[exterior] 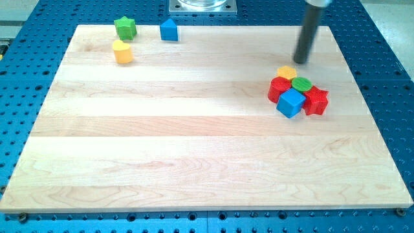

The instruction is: Push the group of blocks towards the center of the board

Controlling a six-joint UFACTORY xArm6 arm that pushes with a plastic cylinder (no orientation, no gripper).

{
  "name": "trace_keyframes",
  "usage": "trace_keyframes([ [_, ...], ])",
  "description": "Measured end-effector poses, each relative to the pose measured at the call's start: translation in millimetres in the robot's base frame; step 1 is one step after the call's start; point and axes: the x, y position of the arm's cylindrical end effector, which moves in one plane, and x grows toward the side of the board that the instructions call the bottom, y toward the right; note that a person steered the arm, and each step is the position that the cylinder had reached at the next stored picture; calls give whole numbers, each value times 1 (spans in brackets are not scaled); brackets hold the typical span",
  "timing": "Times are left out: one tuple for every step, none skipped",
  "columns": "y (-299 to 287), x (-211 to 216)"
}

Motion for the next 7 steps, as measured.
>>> trace_keyframes([
  [47, 51],
  [43, 90],
  [24, 114],
  [7, 126],
  [-13, 125],
  [-39, 118],
  [-64, 114],
])
